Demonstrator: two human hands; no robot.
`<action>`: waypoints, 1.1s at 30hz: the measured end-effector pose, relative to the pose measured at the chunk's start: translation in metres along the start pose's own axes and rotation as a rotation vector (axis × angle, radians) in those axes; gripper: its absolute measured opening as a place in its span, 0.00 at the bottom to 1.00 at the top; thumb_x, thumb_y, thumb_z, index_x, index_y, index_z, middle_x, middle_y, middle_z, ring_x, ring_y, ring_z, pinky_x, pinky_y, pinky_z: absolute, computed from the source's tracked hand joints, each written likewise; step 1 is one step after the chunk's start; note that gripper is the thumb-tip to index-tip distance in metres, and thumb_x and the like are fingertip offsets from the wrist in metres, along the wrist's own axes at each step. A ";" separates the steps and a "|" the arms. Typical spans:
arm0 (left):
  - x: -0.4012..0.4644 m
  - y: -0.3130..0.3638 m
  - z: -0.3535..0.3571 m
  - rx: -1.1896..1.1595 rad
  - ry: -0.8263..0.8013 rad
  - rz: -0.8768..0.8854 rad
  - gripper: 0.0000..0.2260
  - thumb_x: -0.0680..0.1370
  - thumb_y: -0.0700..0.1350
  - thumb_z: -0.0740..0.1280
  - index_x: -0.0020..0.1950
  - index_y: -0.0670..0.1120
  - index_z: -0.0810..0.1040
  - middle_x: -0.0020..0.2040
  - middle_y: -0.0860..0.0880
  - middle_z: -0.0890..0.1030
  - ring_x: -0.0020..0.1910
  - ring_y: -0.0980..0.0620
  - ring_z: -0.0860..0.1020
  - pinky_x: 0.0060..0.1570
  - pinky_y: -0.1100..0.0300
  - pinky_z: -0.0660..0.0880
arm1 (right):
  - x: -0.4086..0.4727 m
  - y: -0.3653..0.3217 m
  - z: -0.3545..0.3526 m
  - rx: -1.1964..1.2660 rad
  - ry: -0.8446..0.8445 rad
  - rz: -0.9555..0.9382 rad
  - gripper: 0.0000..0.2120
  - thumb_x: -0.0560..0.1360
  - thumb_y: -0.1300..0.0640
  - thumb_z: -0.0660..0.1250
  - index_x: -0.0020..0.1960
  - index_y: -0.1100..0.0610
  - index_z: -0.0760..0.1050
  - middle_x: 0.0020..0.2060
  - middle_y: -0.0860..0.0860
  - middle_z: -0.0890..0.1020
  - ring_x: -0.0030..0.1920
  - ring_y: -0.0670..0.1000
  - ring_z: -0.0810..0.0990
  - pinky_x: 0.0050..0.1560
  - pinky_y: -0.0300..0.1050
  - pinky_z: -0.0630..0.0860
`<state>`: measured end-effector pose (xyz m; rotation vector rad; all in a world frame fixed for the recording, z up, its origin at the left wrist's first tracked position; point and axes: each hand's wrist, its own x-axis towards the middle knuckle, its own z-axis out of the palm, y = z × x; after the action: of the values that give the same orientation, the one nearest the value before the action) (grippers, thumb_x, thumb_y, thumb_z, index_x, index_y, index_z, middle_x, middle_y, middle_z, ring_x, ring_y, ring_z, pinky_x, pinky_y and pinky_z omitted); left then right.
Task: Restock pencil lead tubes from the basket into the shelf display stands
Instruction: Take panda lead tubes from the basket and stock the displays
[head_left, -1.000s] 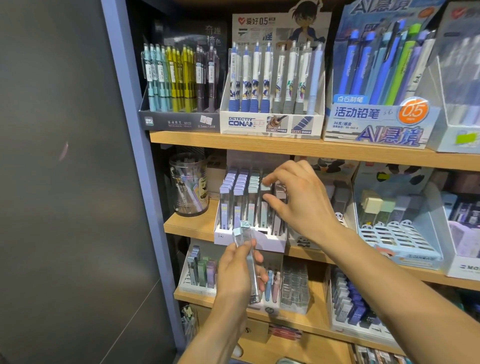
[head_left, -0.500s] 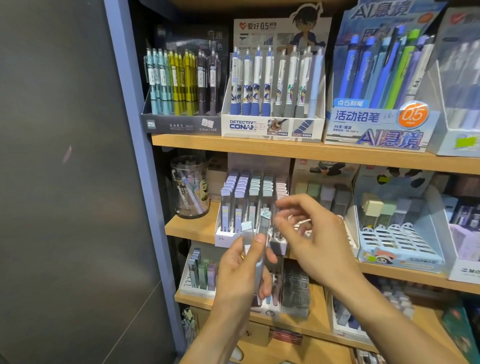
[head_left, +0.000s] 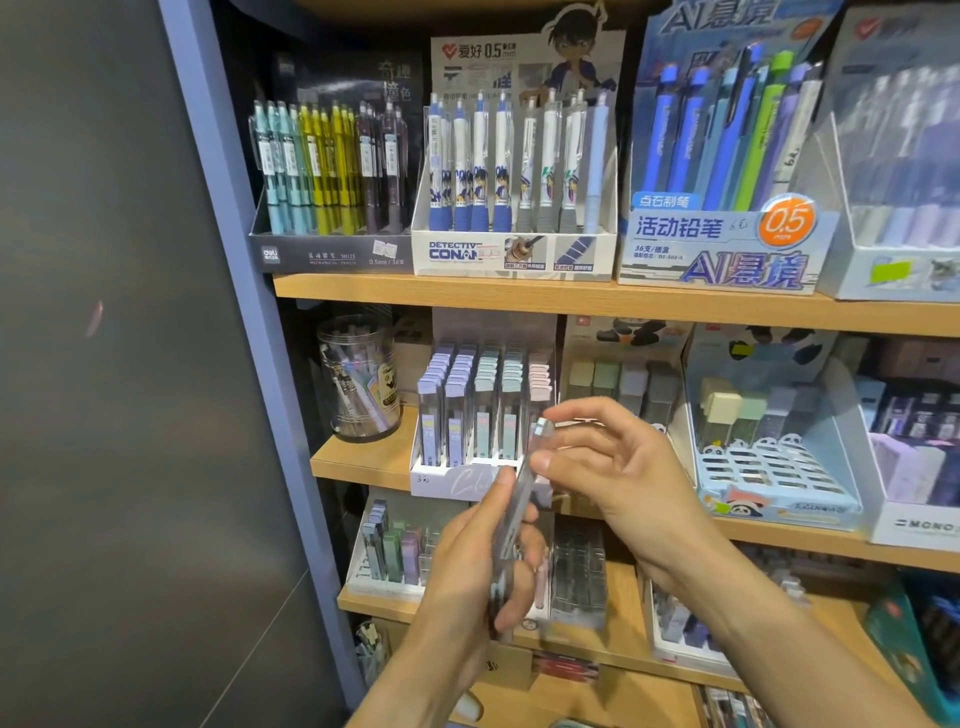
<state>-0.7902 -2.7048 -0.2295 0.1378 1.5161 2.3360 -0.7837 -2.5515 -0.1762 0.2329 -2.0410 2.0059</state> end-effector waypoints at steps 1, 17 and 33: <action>0.001 0.000 0.000 0.038 0.058 0.012 0.22 0.79 0.62 0.66 0.49 0.41 0.80 0.31 0.44 0.76 0.16 0.52 0.64 0.21 0.62 0.55 | 0.002 0.000 0.001 -0.040 0.046 -0.032 0.17 0.69 0.63 0.79 0.56 0.55 0.80 0.43 0.57 0.86 0.44 0.51 0.86 0.50 0.45 0.82; 0.014 0.000 -0.012 -0.103 0.401 0.019 0.17 0.85 0.47 0.56 0.48 0.42 0.82 0.42 0.45 0.81 0.23 0.49 0.75 0.19 0.67 0.58 | 0.028 -0.009 0.023 -0.353 0.204 -0.459 0.09 0.76 0.62 0.75 0.54 0.54 0.82 0.46 0.45 0.85 0.49 0.44 0.84 0.47 0.35 0.81; 0.011 0.009 -0.011 0.134 0.426 0.249 0.15 0.87 0.47 0.56 0.58 0.57 0.82 0.42 0.51 0.81 0.30 0.51 0.74 0.26 0.58 0.61 | 0.043 0.000 0.033 -0.447 0.279 -0.635 0.08 0.78 0.62 0.73 0.56 0.57 0.82 0.47 0.46 0.85 0.50 0.43 0.84 0.46 0.34 0.81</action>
<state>-0.8060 -2.7141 -0.2272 -0.1592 1.9553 2.5739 -0.8272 -2.5814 -0.1635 0.4151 -1.8603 1.1134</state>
